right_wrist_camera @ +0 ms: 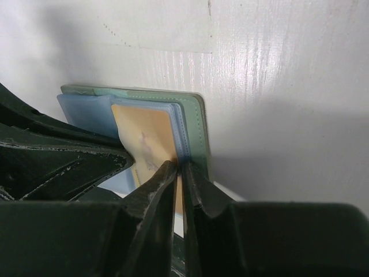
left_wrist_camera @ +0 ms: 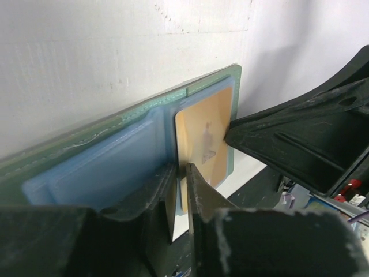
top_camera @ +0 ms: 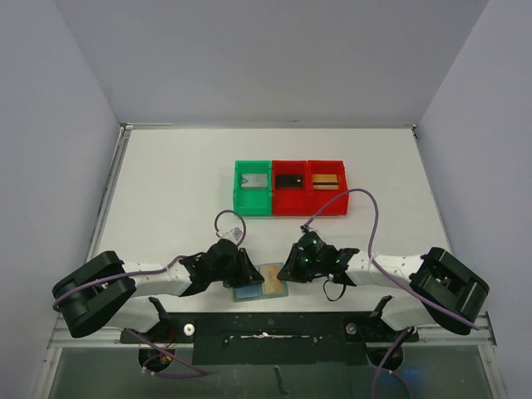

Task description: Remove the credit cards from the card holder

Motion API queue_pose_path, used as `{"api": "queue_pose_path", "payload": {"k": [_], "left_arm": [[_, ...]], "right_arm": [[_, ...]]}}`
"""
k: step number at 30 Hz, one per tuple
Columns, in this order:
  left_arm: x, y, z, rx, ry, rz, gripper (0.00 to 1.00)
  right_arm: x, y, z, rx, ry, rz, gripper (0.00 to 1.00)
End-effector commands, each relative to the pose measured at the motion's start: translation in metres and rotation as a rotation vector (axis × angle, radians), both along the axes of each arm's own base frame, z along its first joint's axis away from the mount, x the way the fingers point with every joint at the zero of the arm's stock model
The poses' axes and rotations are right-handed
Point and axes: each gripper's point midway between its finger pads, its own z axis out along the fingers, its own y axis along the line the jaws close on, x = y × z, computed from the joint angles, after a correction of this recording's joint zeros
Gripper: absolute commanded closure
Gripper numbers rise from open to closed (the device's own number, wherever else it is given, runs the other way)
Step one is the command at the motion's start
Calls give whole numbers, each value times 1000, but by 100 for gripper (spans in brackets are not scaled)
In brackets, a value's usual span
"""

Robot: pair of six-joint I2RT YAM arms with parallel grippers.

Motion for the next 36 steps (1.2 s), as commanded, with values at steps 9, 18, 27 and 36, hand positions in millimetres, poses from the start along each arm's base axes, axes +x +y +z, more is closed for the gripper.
{"api": "queue_pose_path", "payload": {"k": [9, 18, 27, 36], "left_arm": [[6, -11, 9, -24, -65, -22, 100], [3, 3, 11, 2, -72, 3, 100], [-1, 12, 7, 19, -64, 15, 100], [1, 9, 10, 12, -71, 12, 100]], "right_arm": [[-4, -13, -6, -64, 7, -32, 82], [-3, -16, -4, -61, -5, -45, 82], [-2, -14, -2, -42, -8, -37, 85], [13, 2, 44, 56, -137, -8, 78]]}}
